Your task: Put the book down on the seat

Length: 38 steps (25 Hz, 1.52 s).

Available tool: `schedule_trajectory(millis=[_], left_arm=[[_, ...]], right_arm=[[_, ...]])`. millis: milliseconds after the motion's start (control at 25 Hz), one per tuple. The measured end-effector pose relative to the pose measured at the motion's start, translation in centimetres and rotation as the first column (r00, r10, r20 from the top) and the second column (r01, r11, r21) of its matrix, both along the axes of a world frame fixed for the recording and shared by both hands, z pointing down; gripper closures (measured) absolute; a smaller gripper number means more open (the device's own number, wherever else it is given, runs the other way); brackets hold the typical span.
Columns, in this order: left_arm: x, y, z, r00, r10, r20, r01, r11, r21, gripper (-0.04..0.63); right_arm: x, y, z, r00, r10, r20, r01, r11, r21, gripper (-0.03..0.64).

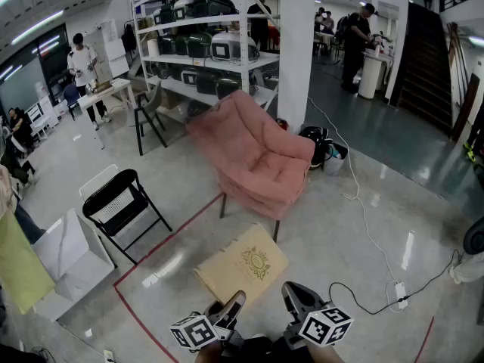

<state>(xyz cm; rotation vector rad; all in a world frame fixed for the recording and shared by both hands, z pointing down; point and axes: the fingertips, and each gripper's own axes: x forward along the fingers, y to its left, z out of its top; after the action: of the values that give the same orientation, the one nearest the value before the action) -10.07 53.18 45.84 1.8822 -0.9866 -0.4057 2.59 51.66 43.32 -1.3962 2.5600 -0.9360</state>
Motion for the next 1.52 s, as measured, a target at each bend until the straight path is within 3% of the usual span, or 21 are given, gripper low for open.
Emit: schedule_trajectory(millis=[560, 800, 1520], left_arm=[[0.5, -0.9, 0.8, 0.998, 0.019, -0.054, -0.021, 0.999, -0.036, 0.370], [1.2, -2.0, 1.7, 0.999, 0.026, -0.045, -0.029, 0.997, -0.069, 0.370], [3.5, -19.2, 1.0, 1.000, -0.014, -0.012, 0.014, 0.999, -0.046, 0.370]], right_arm=[[0.5, -0.3, 1.0, 0.998, 0.033, -0.045, -0.034, 0.999, -0.009, 0.603], [1.8, -1.3, 1.9, 0.997, 0.069, -0.038, -0.070, 0.997, -0.028, 0.603], [4.3, -19.7, 1.0, 0.997, 0.077, -0.025, -0.077, 0.997, 0.012, 0.603]])
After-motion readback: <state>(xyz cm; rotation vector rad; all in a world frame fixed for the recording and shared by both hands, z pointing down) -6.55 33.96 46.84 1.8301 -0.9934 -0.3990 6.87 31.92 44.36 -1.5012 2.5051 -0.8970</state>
